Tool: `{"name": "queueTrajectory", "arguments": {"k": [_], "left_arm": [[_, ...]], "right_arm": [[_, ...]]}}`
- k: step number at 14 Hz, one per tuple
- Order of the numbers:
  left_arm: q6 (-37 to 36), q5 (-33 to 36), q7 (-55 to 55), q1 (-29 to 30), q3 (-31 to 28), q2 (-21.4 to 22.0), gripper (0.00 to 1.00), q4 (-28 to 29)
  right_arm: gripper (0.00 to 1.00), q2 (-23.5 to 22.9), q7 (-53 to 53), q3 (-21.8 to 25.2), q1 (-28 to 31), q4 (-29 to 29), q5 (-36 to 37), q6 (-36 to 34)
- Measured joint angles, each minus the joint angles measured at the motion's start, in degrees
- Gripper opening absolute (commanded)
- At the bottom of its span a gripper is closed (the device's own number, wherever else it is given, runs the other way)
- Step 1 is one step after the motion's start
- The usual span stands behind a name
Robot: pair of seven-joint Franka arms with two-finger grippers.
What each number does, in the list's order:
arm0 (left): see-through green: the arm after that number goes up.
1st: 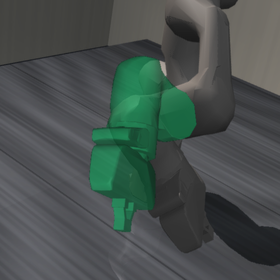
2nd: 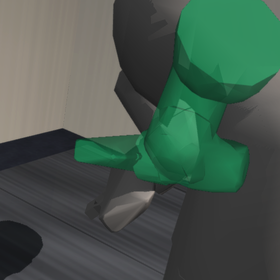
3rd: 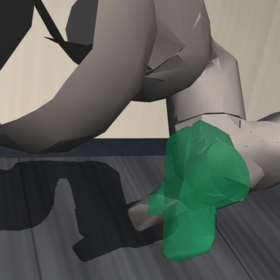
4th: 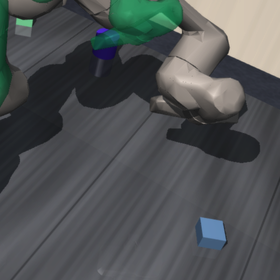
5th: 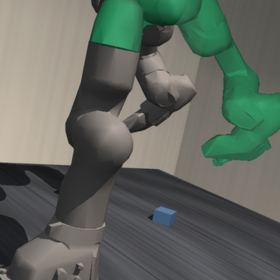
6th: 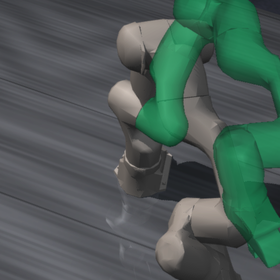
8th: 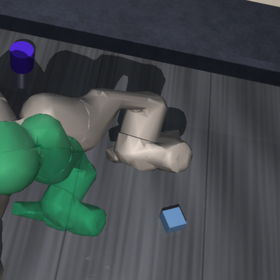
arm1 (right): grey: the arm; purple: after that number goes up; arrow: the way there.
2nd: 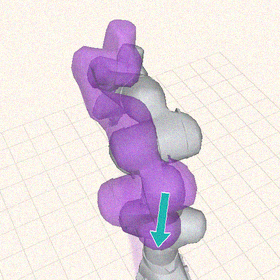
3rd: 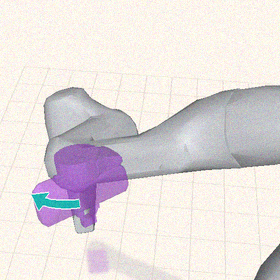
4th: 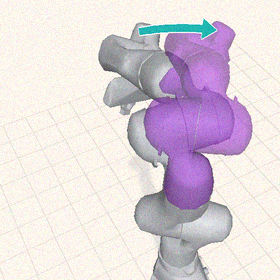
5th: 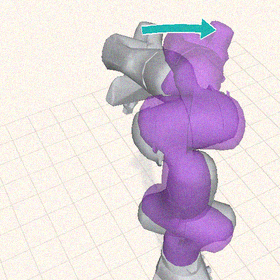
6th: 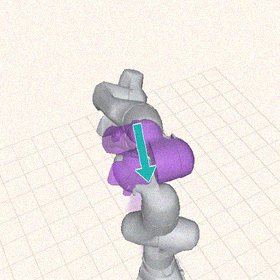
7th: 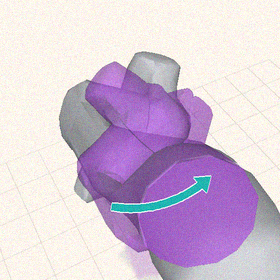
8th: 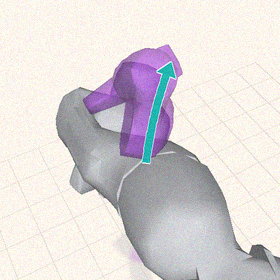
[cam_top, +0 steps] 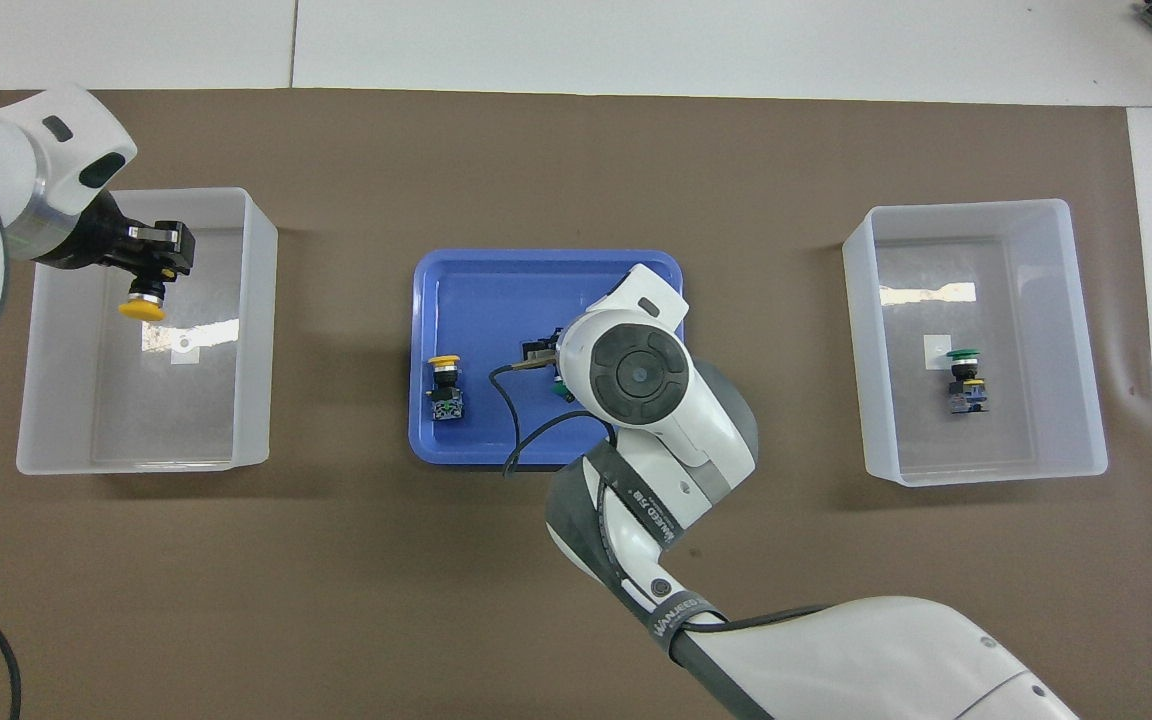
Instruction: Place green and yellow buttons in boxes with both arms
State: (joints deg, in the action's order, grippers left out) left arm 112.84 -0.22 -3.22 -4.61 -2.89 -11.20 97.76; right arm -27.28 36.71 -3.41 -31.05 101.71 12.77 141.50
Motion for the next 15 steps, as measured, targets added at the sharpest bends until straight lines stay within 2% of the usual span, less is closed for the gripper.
{"name": "queueTrajectory", "arguments": {"k": [2,3,4,5,6,11,14,15], "left_arm": [[4.46,-0.01,-0.07,0.67,0.04,-0.01,0.0,3.86],[5.76,-0.01,-0.08,0.73,0.04,-0.05,0.0,5.12],[6.88,-0.01,-0.08,0.73,0.09,-0.14,0.0,6.22],[8.16,-0.01,-0.09,0.72,0.14,-0.34,0.0,7.28],[9.97,-0.01,-0.09,0.72,0.17,-0.68,0.0,8.43],[19.97,-0.04,-0.09,0.69,0.47,-4.75,0.0,12.33],[24.27,-0.05,-0.09,0.64,0.57,-8.3,0.0,12.43],[24.7,-0.05,-0.09,0.65,0.55,-8.78,0.07,12.42]], "right_arm": [[0.81,-0.81,0.11,0.0,-0.65,0.0,0.22,-0.07],[0.78,-1.12,0.56,0.0,-1.11,0.0,0.74,-0.11],[0.56,-1.3,1.31,0.0,-1.46,0.0,1.23,-0.22],[0.23,-1.37,1.82,0.0,-1.67,0.01,1.5,-0.47],[0.0,-1.39,2.17,0.0,-1.76,0.01,1.79,-0.83],[0.0,-0.38,2.2,0.57,-1.38,-0.66,2.22,-3.45],[0.0,4.34,2.2,0.85,1.08,-0.57,2.25,-6.83],[0.0,6.48,2.19,0.88,2.36,0.2,2.26,-7.62]]}}
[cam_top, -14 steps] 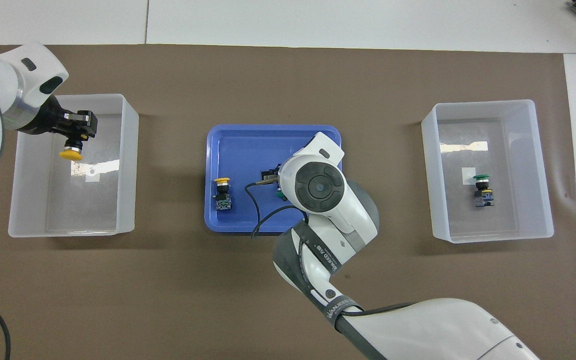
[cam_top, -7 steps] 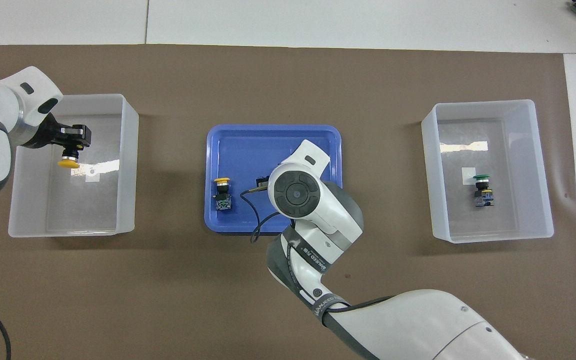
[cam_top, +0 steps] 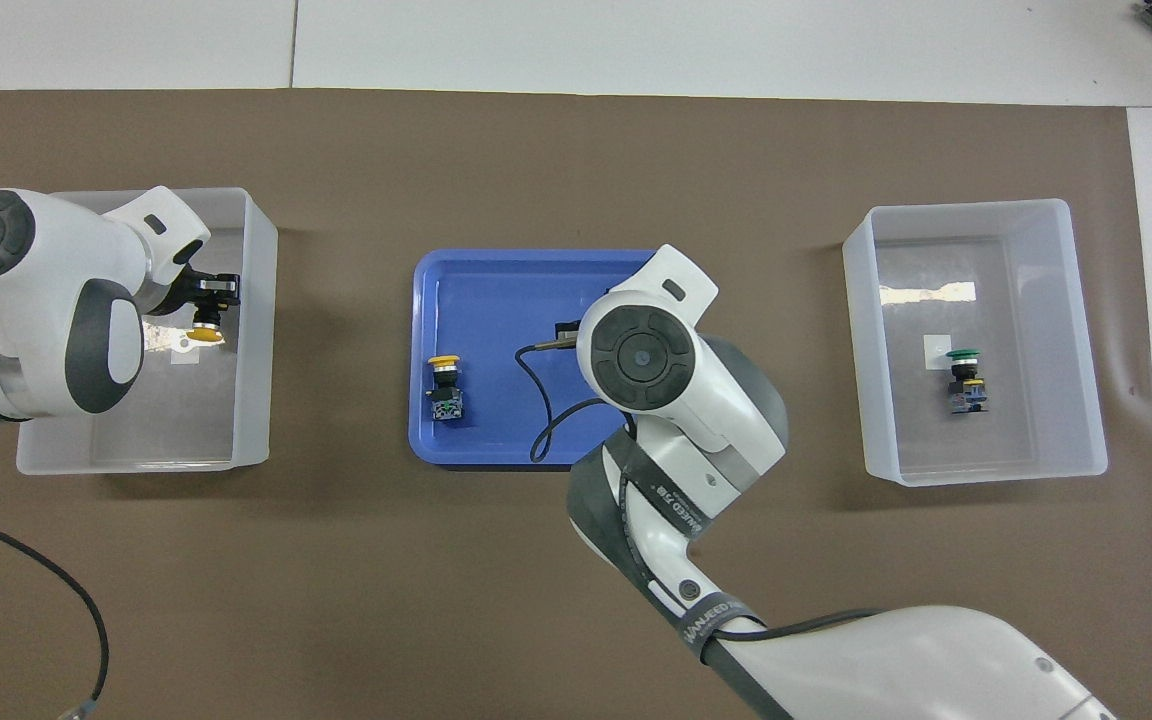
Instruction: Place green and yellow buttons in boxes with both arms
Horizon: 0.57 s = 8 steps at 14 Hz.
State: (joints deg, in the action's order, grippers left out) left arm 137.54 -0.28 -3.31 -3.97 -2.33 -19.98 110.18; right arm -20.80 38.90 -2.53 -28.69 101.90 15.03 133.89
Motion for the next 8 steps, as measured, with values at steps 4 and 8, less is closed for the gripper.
{"name": "queueTrajectory", "arguments": {"k": [4,8], "left_arm": [[-0.11,0.0,0.0,0.0,-0.03,-0.08,0.83,-0.41],[-6.06,0.04,-0.29,0.14,-0.44,0.24,0.92,-4.15]], "right_arm": [[0.0,10.5,-5.15,0.04,6.92,9.03,0.18,-0.93],[0.0,20.49,-20.24,0.07,17.83,18.03,0.19,-1.21]]}}
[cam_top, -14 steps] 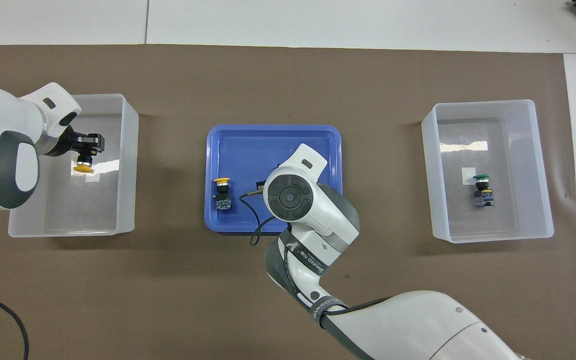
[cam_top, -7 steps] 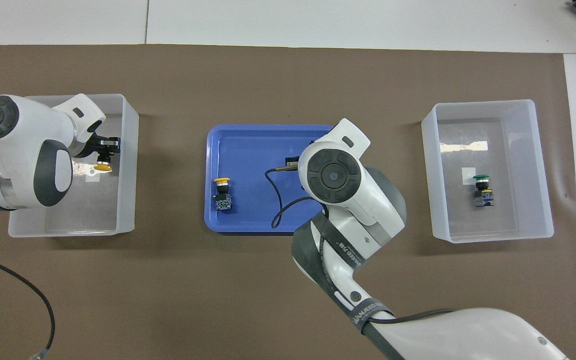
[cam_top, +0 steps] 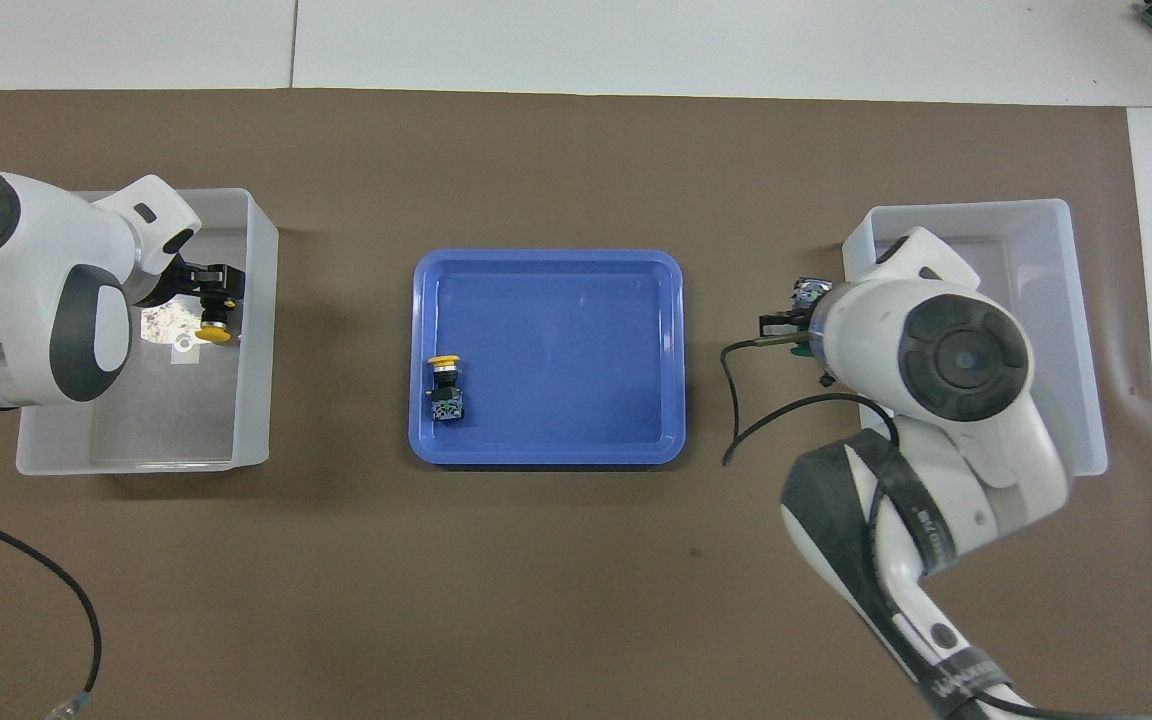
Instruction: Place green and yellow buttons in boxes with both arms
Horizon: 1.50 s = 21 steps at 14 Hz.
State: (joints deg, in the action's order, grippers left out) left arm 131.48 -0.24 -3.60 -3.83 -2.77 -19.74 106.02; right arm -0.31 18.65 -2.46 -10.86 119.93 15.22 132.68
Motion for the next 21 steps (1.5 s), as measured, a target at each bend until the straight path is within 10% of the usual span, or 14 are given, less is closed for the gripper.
{"name": "queueTrajectory", "arguments": {"k": [8,16,19,21], "left_arm": [[-21.8,-0.45,1.76,-2.89,1.89,1.67,0.9,-16.99],[-17.89,-0.68,23.51,-17.83,2.06,2.29,0.84,-11.79],[-10.53,-0.67,27.33,-20.74,2.01,4.85,0.83,-1.8],[-9.04,-0.67,28.35,-21.73,2.01,6.06,0.82,1.97]], "right_arm": [[0.0,3.08,-31.71,0.02,15.2,6.86,-10.14,-0.9],[0.0,-3.44,-36.64,-0.33,16.93,11.58,-11.78,11.16],[0.8,-4.84,-37.24,-0.33,17.04,11.83,-11.8,12.37],[1.0,-4.83,-37.24,-0.3,17.3,11.86,-11.86,12.35]]}}
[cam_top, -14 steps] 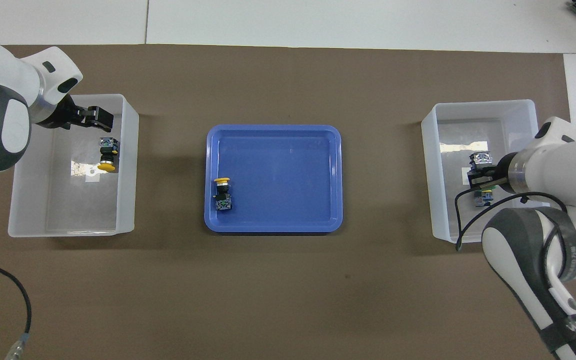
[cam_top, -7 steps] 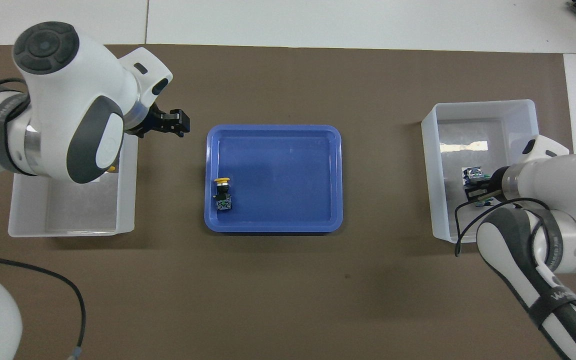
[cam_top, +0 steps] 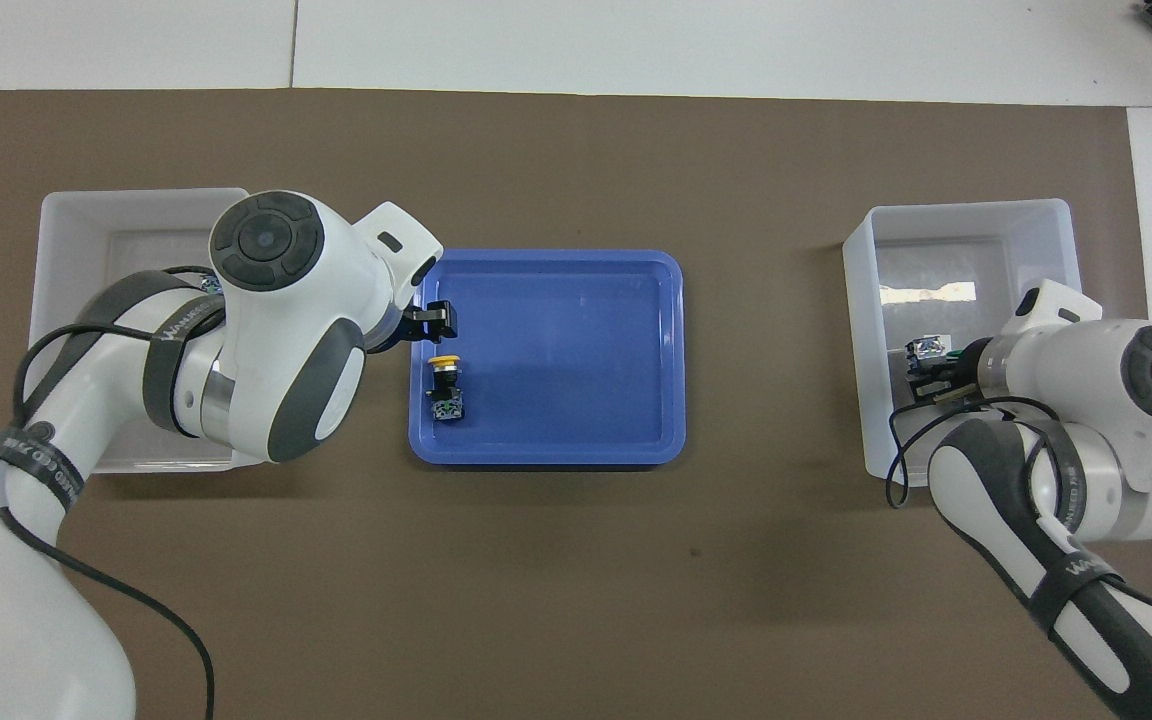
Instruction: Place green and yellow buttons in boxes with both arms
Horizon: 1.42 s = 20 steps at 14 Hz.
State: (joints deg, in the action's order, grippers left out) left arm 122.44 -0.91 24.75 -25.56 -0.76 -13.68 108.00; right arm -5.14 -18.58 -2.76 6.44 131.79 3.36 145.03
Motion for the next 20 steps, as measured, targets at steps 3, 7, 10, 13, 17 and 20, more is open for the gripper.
{"name": "queueTrajectory", "arguments": {"k": [3,7,10,13,17,20], "left_arm": [[2.85,0.0,2.09,-1.44,-0.03,0.95,0.81,3.44],[6.81,0.0,4.63,-3.47,-0.04,1.05,0.78,6.85],[8.66,0.0,5.46,-3.75,-0.04,1.0,0.76,7.98],[9.92,0.0,6.18,-4.23,-0.06,0.63,0.75,9.0],[12.01,0.0,7.6,-4.93,-0.05,-0.6,0.72,9.41],[12.89,0.02,8.29,-5.31,-0.08,-0.92,0.7,9.46]], "right_arm": [[1.0,0.21,0.0,0.11,1.29,-0.29,-0.03,-1.05],[1.0,2.42,2.0,0.12,1.55,-5.72,-0.27,-8.41],[1.0,4.0,7.33,0.06,1.39,-12.93,-0.45,-17.4],[1.0,4.1,14.36,-0.48,1.08,-19.62,-0.45,-25.12],[1.0,4.11,21.61,-0.75,-0.21,-26.97,-0.46,-33.78],[1.0,4.15,27.73,-1.33,-2.4,-31.88,-0.46,-40.01]]}}
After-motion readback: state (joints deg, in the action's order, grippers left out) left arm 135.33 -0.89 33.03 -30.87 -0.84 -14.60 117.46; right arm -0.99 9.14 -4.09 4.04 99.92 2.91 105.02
